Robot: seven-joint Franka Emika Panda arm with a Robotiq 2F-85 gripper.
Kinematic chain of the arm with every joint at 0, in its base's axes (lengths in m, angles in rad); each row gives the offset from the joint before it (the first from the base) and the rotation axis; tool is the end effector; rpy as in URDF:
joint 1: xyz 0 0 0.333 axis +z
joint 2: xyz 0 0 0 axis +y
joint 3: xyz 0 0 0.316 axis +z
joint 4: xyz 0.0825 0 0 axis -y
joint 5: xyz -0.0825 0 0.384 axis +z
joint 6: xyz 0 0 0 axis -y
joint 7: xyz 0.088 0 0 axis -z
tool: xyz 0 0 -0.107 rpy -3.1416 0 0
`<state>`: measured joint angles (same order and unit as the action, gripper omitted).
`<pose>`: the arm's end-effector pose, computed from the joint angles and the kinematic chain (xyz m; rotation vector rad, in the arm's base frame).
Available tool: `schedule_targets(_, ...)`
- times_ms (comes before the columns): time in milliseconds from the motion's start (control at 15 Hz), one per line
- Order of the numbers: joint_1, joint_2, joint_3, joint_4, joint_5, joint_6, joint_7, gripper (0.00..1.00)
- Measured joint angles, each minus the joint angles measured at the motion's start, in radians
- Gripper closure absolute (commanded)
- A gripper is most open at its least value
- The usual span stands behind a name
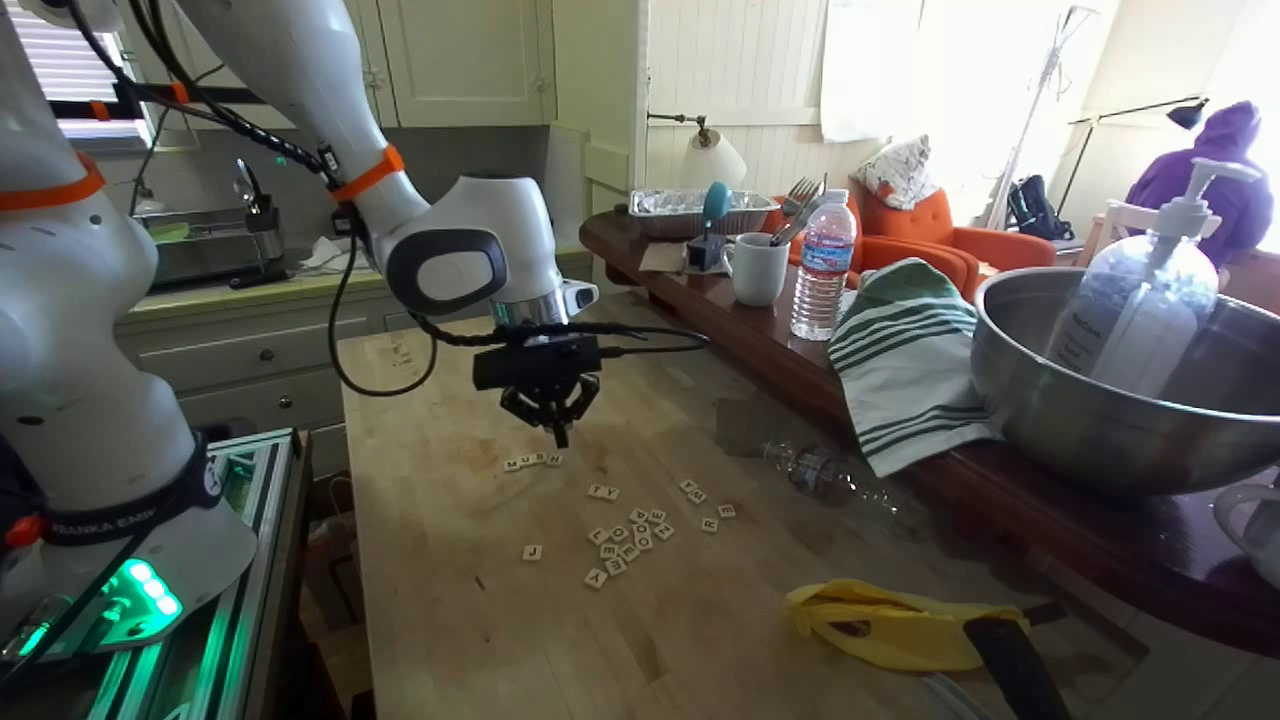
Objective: Align the blocks on the table
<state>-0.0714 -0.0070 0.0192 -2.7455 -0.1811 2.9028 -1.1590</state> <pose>0.4102 -0.0106 0.2372 2.4049 1.7892 0.1532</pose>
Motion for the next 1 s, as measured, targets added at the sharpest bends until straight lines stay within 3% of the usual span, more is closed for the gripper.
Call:
schedule_targets(200,0.011,-0.015,0.0,0.004,0.019,-0.038,0.0,1.0)
schedule_targets(667,0.038,-0.118,-0.017,0.004,0.08,-0.257,-0.004,1.0)
schedule_targets(733,0.039,-0.133,-0.022,0.004,0.08,-0.277,-0.004,0.74)
schedule_targets(800,0.039,-0.147,-0.027,0.004,0.079,-0.292,-0.004,0.73)
schedule_targets(1000,0.041,-0.184,-0.04,0.004,0.079,-0.34,-0.005,0.53)
